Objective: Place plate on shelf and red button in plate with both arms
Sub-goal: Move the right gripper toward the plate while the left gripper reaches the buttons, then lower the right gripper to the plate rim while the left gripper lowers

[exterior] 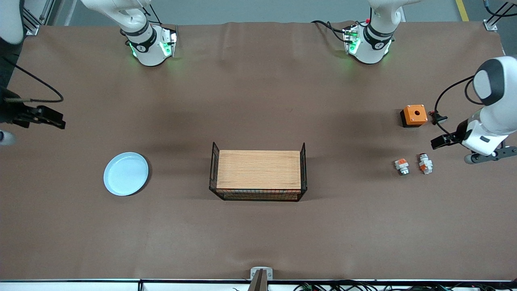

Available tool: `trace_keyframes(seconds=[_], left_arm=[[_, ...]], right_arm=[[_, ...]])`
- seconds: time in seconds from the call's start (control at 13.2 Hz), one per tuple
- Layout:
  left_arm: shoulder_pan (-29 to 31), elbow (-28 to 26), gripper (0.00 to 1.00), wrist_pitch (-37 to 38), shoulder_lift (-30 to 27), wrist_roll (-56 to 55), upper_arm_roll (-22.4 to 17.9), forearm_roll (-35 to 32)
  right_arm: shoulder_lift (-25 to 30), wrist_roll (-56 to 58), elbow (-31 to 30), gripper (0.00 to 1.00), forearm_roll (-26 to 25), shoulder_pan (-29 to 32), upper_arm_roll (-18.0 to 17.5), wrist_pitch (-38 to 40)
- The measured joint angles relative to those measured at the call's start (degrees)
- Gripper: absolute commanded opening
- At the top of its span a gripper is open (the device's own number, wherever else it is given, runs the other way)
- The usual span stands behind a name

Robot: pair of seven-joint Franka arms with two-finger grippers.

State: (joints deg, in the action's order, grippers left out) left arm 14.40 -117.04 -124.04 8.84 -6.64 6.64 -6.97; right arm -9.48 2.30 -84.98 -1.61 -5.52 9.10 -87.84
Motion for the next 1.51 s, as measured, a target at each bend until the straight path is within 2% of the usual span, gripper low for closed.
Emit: trace_keyframes(seconds=[0.23, 0.61, 0.76, 0.98, 1.36, 1.51], left_arm=[[2.49, -3.08, 1.0, -8.38, 4.12, 0.04, -0.03, -0.09], [4.43, -3.61, 1.0, -20.34, 13.57, 0.11, -0.03, -0.3], [4.42, -3.58, 1.0, -22.69, 15.78, 0.11, -0.02, -0.3], [4.59, -3.55, 0.99, -23.99, 16.95, 0.12, -0.05, -2.03], [5.49, -3.53, 0.84, -25.43, 17.95, 0.12, -0.07, -3.53], [5.49, -3.54, 0.75, -26.32, 18.6, 0.12, -0.07, -3.66]], right_arm=[[-3.54, 4.87, -2.42, 1.0, -0.12, 2.65, 0.29, -6.07], [-5.33, 8.03, -16.85, 1.0, -0.09, 5.11, 0.33, -26.32], [-7.46, 8.01, -20.3, 1.0, -0.06, 5.12, 0.26, -32.04], [-12.35, 7.82, -21.2, 1.0, 3.68, 5.85, 0.29, -37.67], [-20.57, 7.89, -21.18, 0.99, 8.07, 8.4, 0.32, -44.85], [-22.44, 7.89, -21.14, 0.99, 10.25, 8.39, 0.13, -46.04]])
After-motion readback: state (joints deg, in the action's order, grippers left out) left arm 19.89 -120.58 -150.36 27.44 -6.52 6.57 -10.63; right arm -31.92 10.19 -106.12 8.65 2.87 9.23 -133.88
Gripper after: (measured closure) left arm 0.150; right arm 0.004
